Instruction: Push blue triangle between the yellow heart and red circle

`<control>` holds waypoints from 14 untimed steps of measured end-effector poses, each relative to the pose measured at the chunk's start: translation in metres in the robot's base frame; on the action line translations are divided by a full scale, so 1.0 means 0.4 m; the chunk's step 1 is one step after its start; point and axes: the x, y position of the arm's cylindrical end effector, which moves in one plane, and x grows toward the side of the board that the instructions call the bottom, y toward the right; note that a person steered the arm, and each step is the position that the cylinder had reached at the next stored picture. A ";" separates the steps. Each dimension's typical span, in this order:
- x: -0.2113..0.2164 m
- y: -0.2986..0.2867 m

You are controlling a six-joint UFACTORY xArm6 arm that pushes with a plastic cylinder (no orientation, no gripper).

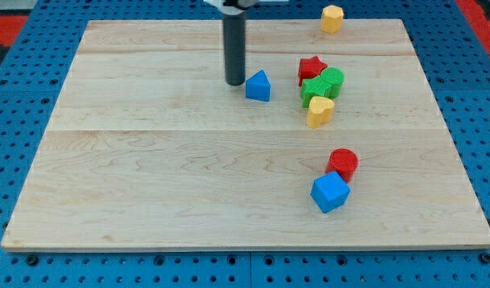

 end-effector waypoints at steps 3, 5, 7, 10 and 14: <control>-0.105 0.094; 0.045 0.128; 0.103 0.086; 0.171 0.187; 0.211 0.153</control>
